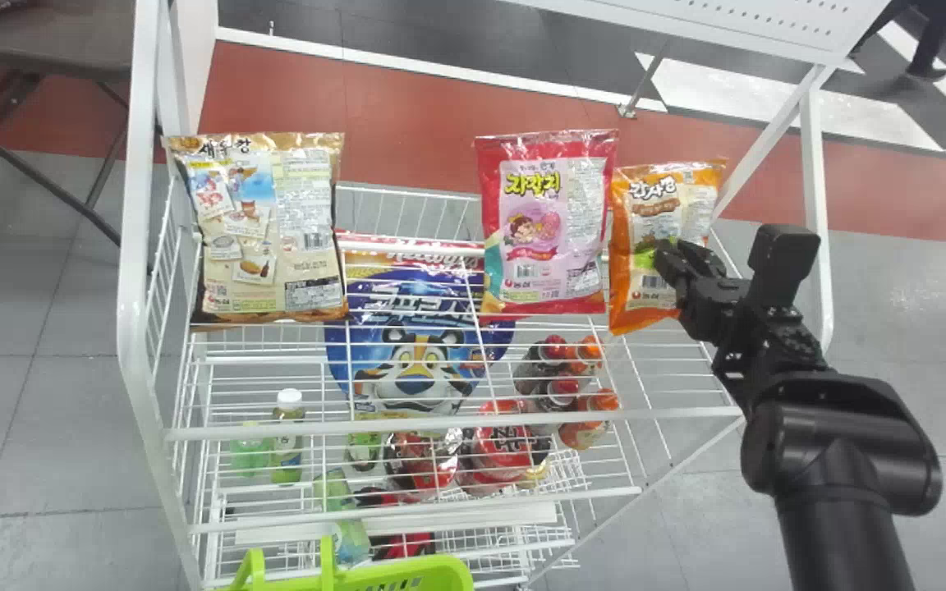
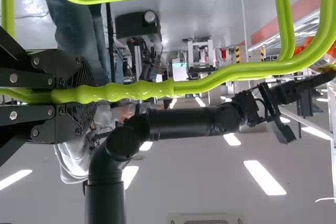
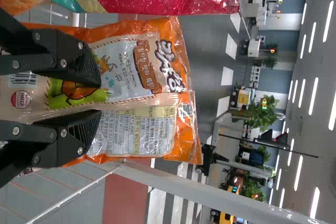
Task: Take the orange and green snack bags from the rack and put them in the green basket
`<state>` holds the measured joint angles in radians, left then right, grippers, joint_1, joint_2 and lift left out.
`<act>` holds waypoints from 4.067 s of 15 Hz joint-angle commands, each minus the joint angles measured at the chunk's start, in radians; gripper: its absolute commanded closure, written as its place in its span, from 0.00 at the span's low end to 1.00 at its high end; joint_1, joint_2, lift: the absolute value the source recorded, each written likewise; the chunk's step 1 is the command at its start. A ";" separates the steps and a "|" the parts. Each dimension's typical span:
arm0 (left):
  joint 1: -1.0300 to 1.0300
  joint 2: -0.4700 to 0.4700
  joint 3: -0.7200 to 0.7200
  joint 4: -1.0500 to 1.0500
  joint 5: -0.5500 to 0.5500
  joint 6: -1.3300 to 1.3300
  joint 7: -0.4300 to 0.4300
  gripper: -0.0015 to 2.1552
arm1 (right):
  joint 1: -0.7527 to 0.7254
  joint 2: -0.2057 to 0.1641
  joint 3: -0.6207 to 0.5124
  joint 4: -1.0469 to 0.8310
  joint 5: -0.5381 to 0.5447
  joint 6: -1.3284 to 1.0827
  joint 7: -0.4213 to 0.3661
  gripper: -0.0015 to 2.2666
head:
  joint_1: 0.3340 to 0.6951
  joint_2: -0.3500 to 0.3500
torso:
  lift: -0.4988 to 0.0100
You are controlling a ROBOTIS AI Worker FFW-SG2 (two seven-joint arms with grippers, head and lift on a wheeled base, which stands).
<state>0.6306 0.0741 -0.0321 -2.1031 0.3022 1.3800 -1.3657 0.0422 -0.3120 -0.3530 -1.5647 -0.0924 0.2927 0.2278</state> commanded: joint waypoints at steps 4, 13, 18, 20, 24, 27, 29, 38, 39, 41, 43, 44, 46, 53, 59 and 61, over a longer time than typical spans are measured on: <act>0.003 0.001 0.000 -0.002 0.000 -0.003 -0.009 1.00 | 0.084 0.011 -0.038 -0.098 -0.061 -0.051 -0.038 0.99 | 1.00 0.00 | 0.98; 0.004 0.001 0.001 0.000 0.005 -0.012 -0.021 1.00 | 0.329 0.079 -0.123 -0.443 -0.233 -0.014 -0.051 0.99 | 1.00 0.00 | 0.98; 0.003 0.001 0.001 0.000 0.011 -0.012 -0.021 1.00 | 0.508 0.142 -0.149 -0.712 -0.371 0.124 0.010 0.99 | 1.00 0.00 | 0.98; 0.003 0.001 0.004 0.003 0.015 -0.025 -0.021 1.00 | 0.531 0.179 -0.161 -0.784 -0.444 0.345 0.053 0.99 | 1.00 0.00 | 0.98; 0.003 -0.002 0.006 0.011 0.017 -0.049 -0.021 1.00 | 0.587 0.203 -0.133 -0.848 -0.481 0.541 0.150 0.99 | 1.00 0.00 | 0.98; 0.003 -0.005 0.015 0.015 0.017 -0.052 -0.021 1.00 | 0.619 0.212 -0.130 -0.900 -0.527 0.790 0.203 0.99 | 1.00 0.00 | 0.98; 0.003 -0.010 0.021 0.020 0.018 -0.061 -0.021 1.00 | 0.627 0.212 -0.130 -0.936 -0.561 0.971 0.239 0.99 | 1.00 0.00 | 0.98; 0.003 -0.016 0.024 0.028 0.018 -0.089 -0.018 1.00 | 0.662 0.195 0.074 -0.968 -0.438 1.279 0.301 0.99 | 1.00 0.00 | 0.98; 0.003 -0.016 0.024 0.028 0.018 -0.089 -0.019 1.00 | 0.662 0.191 0.115 -0.945 -0.408 1.279 0.297 0.99 | 1.00 0.00 | 0.98; 0.003 -0.016 0.024 0.028 0.018 -0.089 -0.023 1.00 | 0.662 0.182 0.190 -0.874 -0.368 1.191 0.291 0.99 | 1.00 0.00 | 0.98; 0.006 -0.016 0.024 0.026 0.018 -0.092 -0.026 1.00 | 0.662 0.174 0.253 -0.802 -0.313 1.047 0.282 0.99 | 1.00 0.00 | 0.98; 0.008 -0.016 0.024 0.026 0.018 -0.095 -0.030 1.00 | 0.660 0.165 0.276 -0.759 -0.296 0.958 0.271 0.99 | 1.00 0.00 | 0.98; 0.012 -0.016 0.024 0.021 0.018 -0.101 -0.032 1.00 | 0.651 0.152 0.315 -0.686 -0.259 0.805 0.254 0.99 | 1.00 0.00 | 0.98; 0.021 -0.016 0.034 0.017 0.021 -0.104 -0.042 1.00 | 0.693 0.128 0.305 -0.810 -0.263 0.915 0.229 0.00 | 1.00 0.00 | 0.98; 0.021 -0.016 0.034 0.017 0.021 -0.104 -0.044 1.00 | 0.714 0.129 0.181 -0.919 -0.337 0.958 0.202 0.03 | 1.00 0.00 | 0.98; 0.021 -0.016 0.034 0.017 0.021 -0.104 -0.044 1.00 | 0.714 0.129 0.131 -0.934 -0.369 0.811 0.208 0.03 | 1.00 0.00 | 0.98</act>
<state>0.6519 0.0583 0.0015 -2.0862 0.3237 1.2742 -1.4097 0.7561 -0.1828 -0.1884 -2.4863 -0.4430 1.1970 0.4339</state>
